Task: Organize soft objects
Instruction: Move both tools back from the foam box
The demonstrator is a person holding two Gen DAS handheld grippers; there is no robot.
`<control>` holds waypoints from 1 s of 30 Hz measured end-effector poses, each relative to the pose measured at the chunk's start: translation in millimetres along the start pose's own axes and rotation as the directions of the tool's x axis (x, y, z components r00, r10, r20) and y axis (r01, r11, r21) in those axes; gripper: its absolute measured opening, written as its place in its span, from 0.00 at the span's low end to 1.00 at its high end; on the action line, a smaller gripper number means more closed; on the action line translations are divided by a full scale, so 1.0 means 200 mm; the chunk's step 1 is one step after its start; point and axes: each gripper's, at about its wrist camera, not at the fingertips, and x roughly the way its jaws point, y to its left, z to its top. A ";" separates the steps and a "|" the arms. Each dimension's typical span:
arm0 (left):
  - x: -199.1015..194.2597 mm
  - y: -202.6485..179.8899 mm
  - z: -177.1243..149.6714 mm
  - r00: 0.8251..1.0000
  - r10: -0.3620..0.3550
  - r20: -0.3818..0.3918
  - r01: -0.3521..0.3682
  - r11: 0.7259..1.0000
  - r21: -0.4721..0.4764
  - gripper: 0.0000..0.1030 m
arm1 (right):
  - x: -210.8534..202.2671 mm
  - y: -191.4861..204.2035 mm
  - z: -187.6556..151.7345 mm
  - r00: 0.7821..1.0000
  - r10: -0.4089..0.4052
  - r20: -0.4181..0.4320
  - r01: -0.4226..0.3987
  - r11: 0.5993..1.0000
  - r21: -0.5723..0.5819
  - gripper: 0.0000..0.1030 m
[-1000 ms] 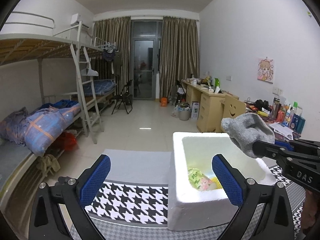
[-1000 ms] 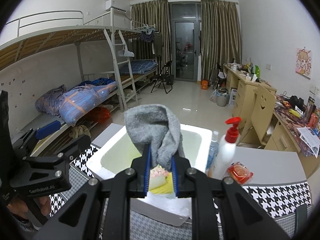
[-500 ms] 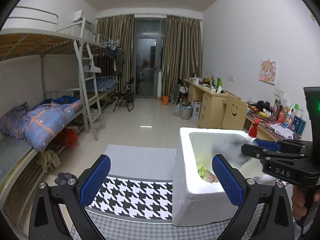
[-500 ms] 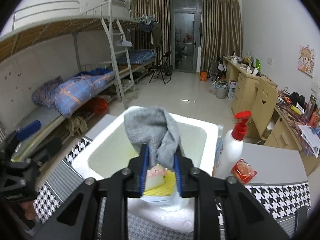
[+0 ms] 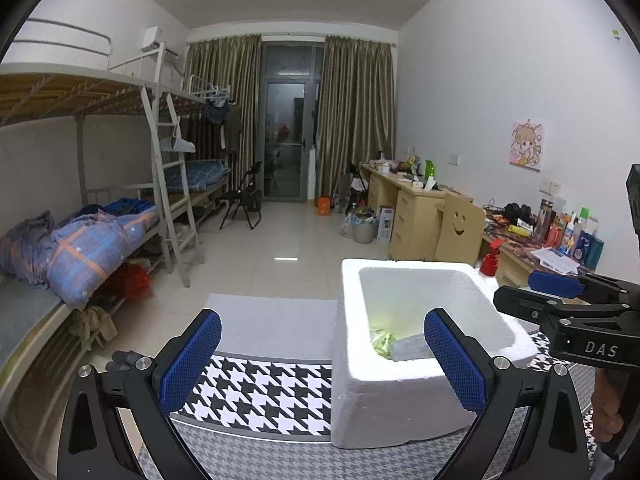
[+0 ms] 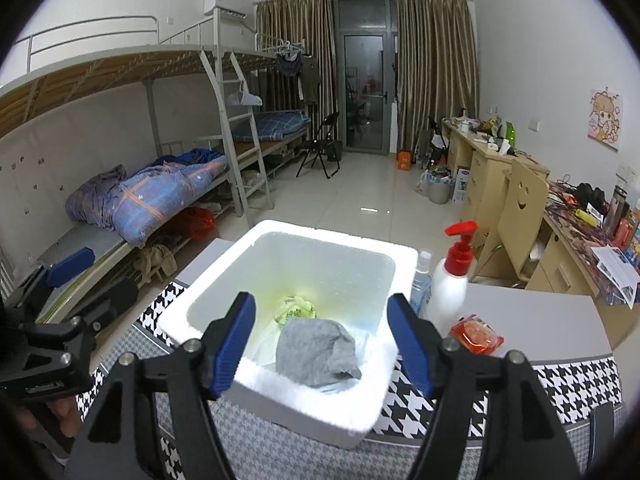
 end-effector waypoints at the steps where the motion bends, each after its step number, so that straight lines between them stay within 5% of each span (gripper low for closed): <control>1: -0.01 -0.01 0.00 1.000 -0.002 0.002 0.002 1.000 0.000 0.99 | -0.01 0.00 0.00 1.000 0.001 0.003 -0.001 1.000 0.003 0.72; 10: -0.18 -0.06 -0.02 0.999 -0.018 0.039 0.018 1.000 0.003 0.99 | -0.21 0.03 -0.05 0.997 -0.013 0.078 0.013 1.000 0.000 0.85; 30: -0.51 -0.13 -0.11 0.994 -0.022 0.106 0.020 1.000 0.015 0.99 | -0.62 0.14 -0.21 0.977 -0.026 0.211 0.030 1.000 -0.011 0.92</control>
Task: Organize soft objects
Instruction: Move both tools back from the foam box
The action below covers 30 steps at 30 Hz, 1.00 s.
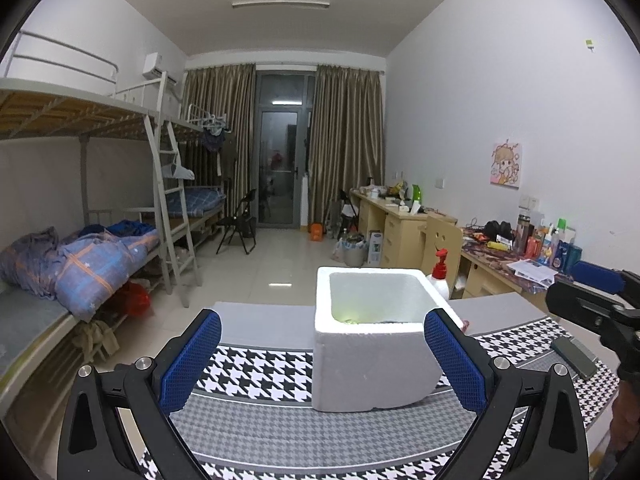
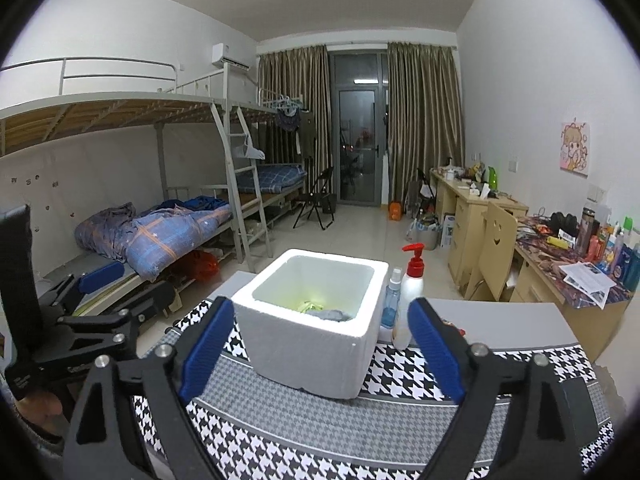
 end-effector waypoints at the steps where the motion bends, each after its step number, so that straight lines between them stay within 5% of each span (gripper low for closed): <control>1: -0.02 -0.01 -0.01 1.000 -0.002 0.001 0.002 1.000 0.002 0.99 | -0.02 0.01 -0.01 1.000 -0.001 0.007 0.001 1.000 -0.002 0.93; 17: -0.25 -0.10 -0.17 0.999 -0.021 0.042 0.020 0.999 0.036 0.99 | -0.24 0.02 -0.24 0.998 0.010 0.068 -0.011 1.000 0.010 0.95; 30: -0.33 -0.12 -0.33 0.995 0.016 0.103 -0.017 1.000 0.014 0.99 | -0.24 0.03 -0.45 0.992 -0.060 0.108 0.061 0.998 0.002 0.95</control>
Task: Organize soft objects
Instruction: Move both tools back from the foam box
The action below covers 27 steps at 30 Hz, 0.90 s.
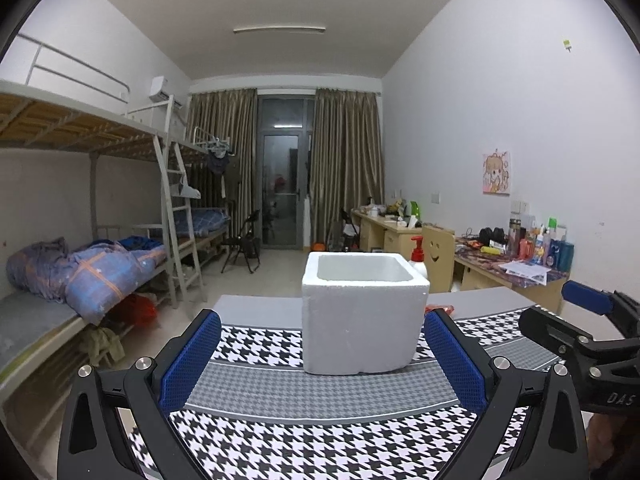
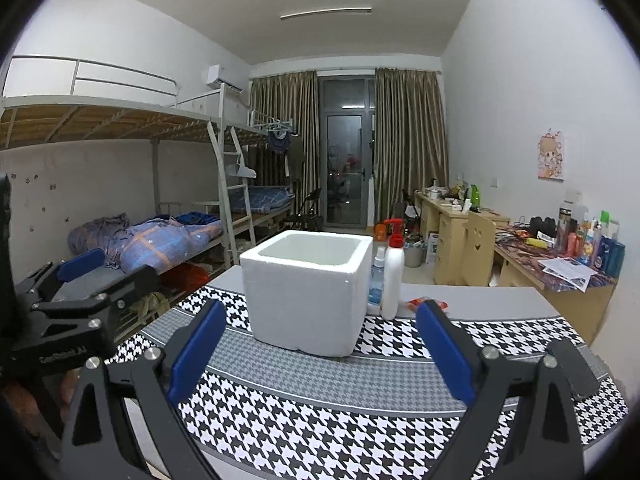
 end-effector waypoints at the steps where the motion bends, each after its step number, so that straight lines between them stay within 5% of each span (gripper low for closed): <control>1: 0.00 0.00 -0.01 1.000 0.001 0.005 -0.001 1.000 0.000 0.99 | -0.01 0.00 -0.01 1.000 -0.003 0.006 0.003 1.000 0.002 0.95; 27: 0.01 -0.04 -0.17 1.000 0.020 -0.014 -0.020 0.999 0.037 0.99 | -0.05 -0.05 -0.21 0.996 -0.084 0.020 0.083 0.995 0.056 0.95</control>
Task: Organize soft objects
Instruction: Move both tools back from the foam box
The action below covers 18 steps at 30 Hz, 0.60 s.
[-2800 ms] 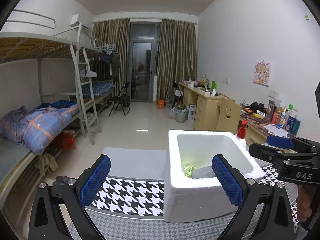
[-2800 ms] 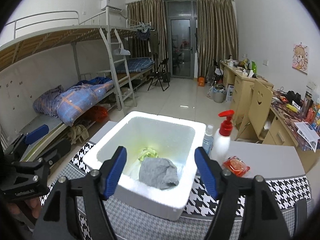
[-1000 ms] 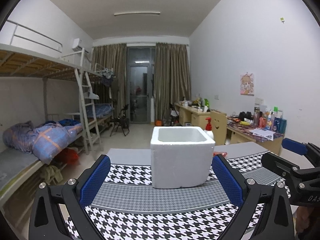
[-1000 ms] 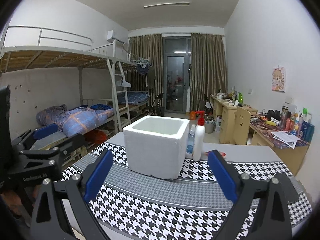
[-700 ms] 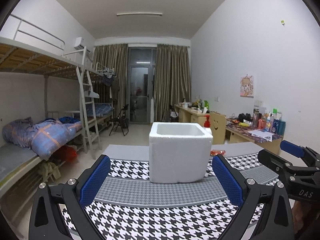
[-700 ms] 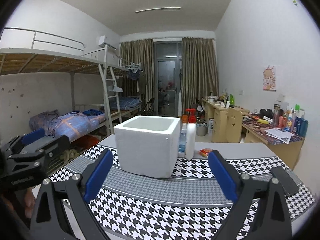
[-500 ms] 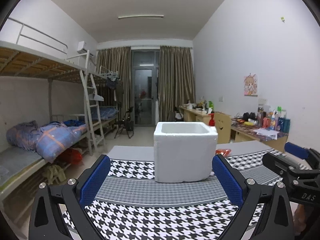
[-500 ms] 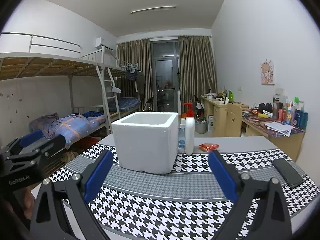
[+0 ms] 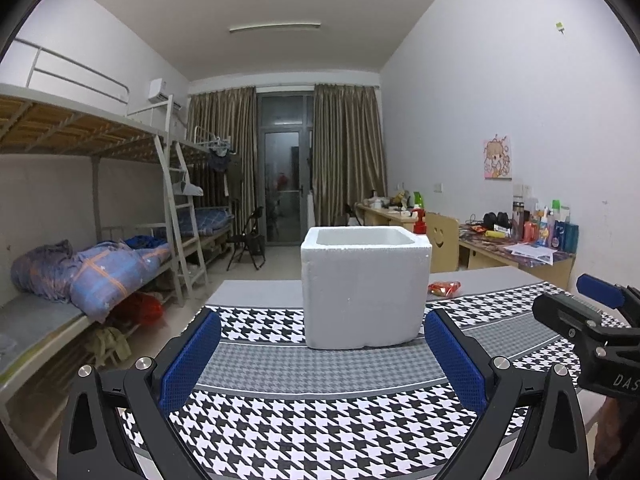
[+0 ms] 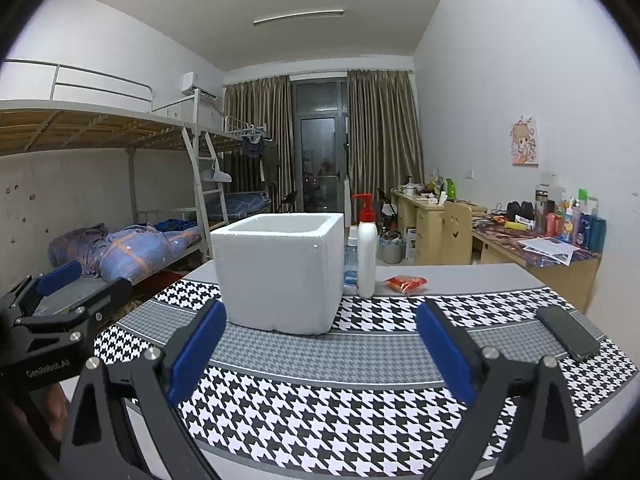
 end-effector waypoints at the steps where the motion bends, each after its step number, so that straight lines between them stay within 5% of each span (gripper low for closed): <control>1: 0.00 0.00 0.00 1.000 0.000 0.001 0.000 1.000 0.001 0.99 | 0.00 0.00 0.00 1.000 0.000 -0.002 0.000 1.000 0.000 0.95; 18: 0.00 0.03 -0.02 1.000 0.006 -0.026 -0.006 1.000 -0.004 0.99 | -0.01 0.00 -0.03 1.000 0.007 -0.025 -0.006 1.000 0.015 0.95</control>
